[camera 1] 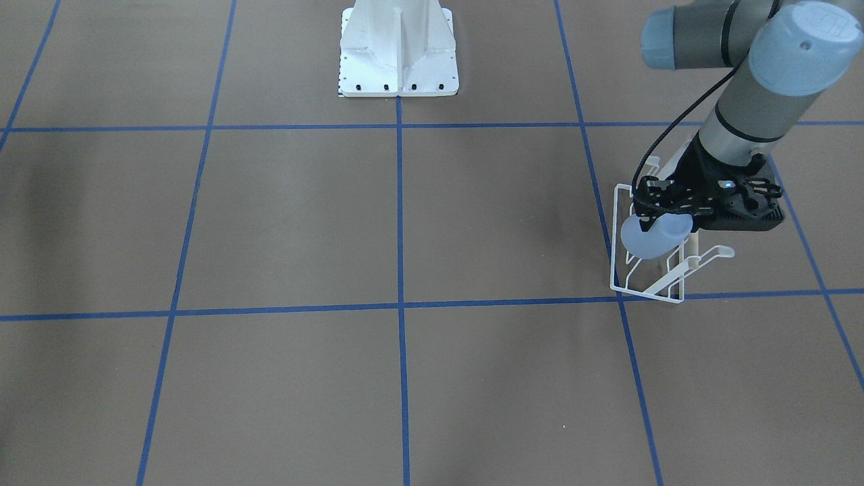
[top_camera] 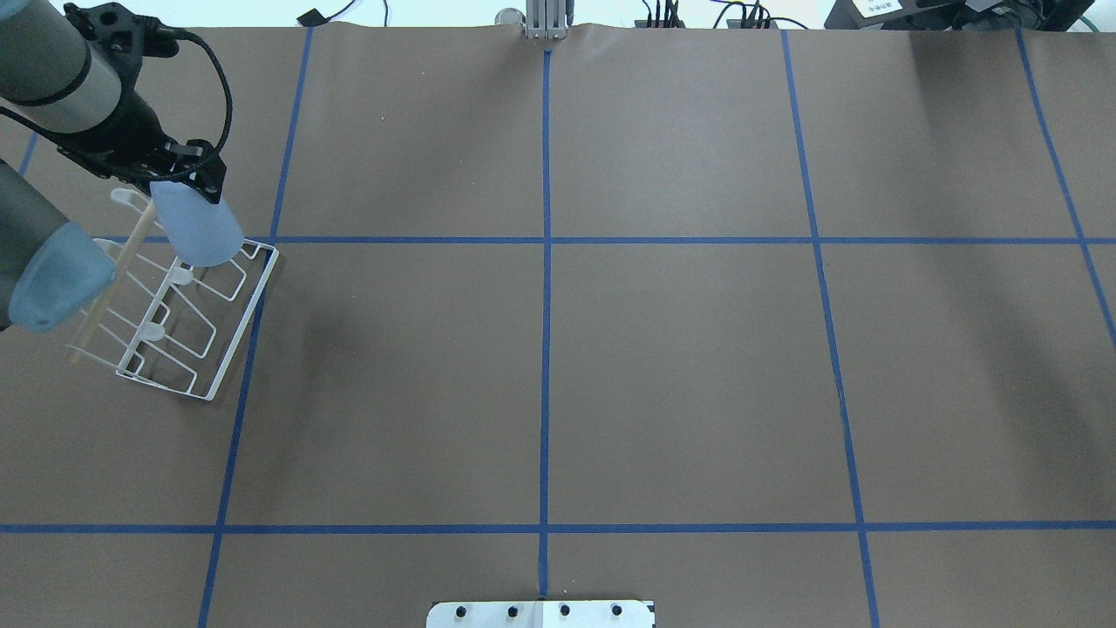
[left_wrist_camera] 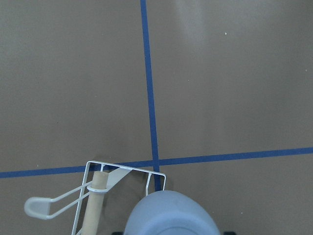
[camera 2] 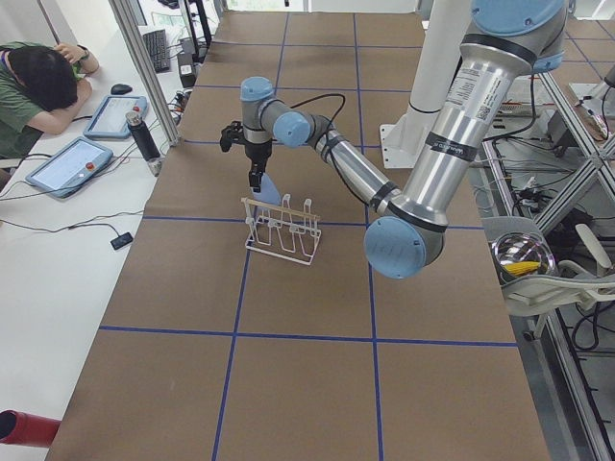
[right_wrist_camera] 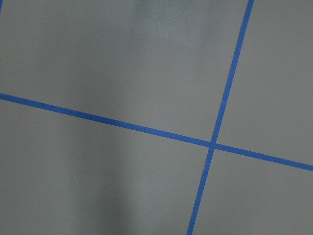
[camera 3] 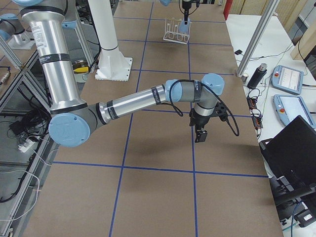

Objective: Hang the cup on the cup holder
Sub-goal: 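Release the cup on the rack and raise the left gripper away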

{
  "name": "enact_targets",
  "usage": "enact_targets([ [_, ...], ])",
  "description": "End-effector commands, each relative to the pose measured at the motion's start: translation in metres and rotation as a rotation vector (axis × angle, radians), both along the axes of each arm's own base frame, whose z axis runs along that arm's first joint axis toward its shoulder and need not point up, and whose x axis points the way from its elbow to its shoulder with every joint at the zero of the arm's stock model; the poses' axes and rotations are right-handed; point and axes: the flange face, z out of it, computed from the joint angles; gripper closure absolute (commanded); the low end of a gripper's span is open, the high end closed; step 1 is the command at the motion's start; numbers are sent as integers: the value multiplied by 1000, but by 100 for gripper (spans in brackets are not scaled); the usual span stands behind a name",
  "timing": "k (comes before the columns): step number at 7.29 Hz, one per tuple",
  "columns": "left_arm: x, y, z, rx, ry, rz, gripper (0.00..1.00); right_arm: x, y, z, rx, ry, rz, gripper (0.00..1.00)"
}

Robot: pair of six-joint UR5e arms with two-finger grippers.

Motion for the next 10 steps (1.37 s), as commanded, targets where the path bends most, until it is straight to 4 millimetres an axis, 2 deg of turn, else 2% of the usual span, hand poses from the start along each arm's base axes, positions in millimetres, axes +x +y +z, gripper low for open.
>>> enact_targets([
  [1, -1, 3, 3, 16, 2, 12, 2, 3, 1, -3, 7, -3, 3, 0],
  [5, -18, 11, -22, 64, 29, -3, 1, 4, 12, 9, -11, 16, 2, 0],
  [6, -47, 14, -15, 81, 24, -14, 1, 3, 15, 12, -20, 0, 3, 0],
  [7, -95, 19, 8, 137, -9, 10, 1, 3, 15, 16, -30, 2, 3, 0],
  [8, -138, 30, 37, 141, -44, 8, 1, 3, 16, 18, -33, 3, 3, 0],
  [9, -187, 37, 69, 82, -61, -70, 1, 3, 17, 21, -42, 3, 4, 0],
  [10, -225, 41, 95, 15, -55, -121, 1, 3, 20, 24, -58, 3, 14, 0],
])
